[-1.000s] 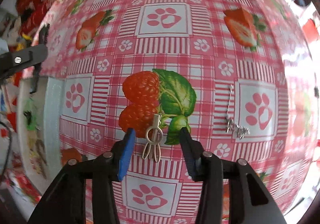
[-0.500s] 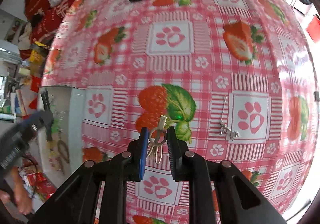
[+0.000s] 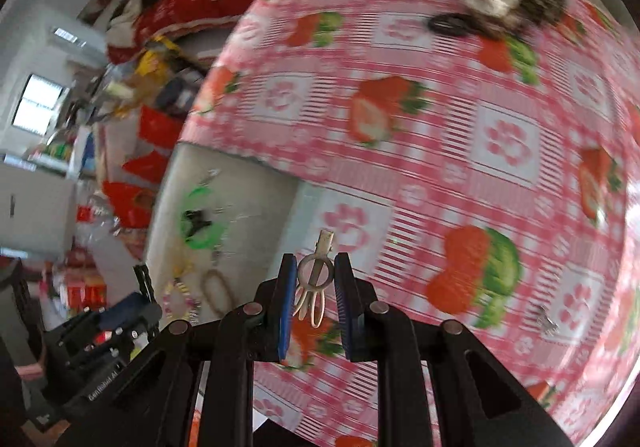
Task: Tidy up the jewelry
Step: 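Carry the black hair clip and silver clip over the white tray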
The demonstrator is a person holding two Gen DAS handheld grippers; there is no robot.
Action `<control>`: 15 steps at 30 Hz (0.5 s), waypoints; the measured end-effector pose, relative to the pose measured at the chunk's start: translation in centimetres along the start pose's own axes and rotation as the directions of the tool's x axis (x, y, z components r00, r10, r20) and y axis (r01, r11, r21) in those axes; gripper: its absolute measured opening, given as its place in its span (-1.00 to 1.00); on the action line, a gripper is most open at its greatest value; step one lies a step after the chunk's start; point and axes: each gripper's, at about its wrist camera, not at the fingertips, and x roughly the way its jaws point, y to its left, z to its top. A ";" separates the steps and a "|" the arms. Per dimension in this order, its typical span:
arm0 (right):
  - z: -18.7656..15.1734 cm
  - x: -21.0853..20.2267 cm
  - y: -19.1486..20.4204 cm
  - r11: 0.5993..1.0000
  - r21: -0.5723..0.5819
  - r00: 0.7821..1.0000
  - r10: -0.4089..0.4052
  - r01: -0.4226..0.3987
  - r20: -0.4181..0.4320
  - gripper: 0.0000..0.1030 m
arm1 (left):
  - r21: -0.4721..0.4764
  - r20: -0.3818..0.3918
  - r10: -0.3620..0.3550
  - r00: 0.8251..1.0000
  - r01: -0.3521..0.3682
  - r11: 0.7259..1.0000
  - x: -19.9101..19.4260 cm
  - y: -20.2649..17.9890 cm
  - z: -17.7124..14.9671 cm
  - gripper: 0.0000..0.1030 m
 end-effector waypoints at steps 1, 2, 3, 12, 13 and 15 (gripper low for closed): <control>0.2 0.4 0.8 1.000 -0.020 1.000 0.012 -0.012 -0.008 -0.60 | -0.014 -0.003 0.004 1.000 -0.004 1.000 -0.1 0.6 -0.4 -0.29; 0.4 0.8 1.6 0.999 -0.037 1.000 0.022 -0.022 -0.017 -0.60 | -0.030 -0.008 0.007 1.000 -0.007 1.000 -0.1 1.3 -0.9 -0.29; 0.5 1.2 2.1 0.998 -0.051 0.999 0.028 -0.029 -0.023 -0.60 | -0.038 -0.012 0.007 1.000 -0.008 0.999 -0.1 1.7 -1.2 -0.29; 0.3 4.7 6.5 0.987 -0.148 0.993 0.050 -0.066 -0.110 -0.60 | -0.084 -0.060 -0.039 0.997 0.034 0.996 1.9 2.3 -4.2 -0.29; 0.1 5.1 6.8 0.985 -0.158 0.991 0.048 -0.067 -0.122 -0.60 | -0.078 -0.064 -0.045 0.997 0.040 0.996 2.2 2.0 -4.3 -0.29; -0.2 5.8 7.4 0.982 -0.177 0.989 0.038 -0.063 -0.140 -0.60 | -0.055 -0.070 -0.047 0.996 0.044 0.998 3.0 1.3 -4.5 -0.29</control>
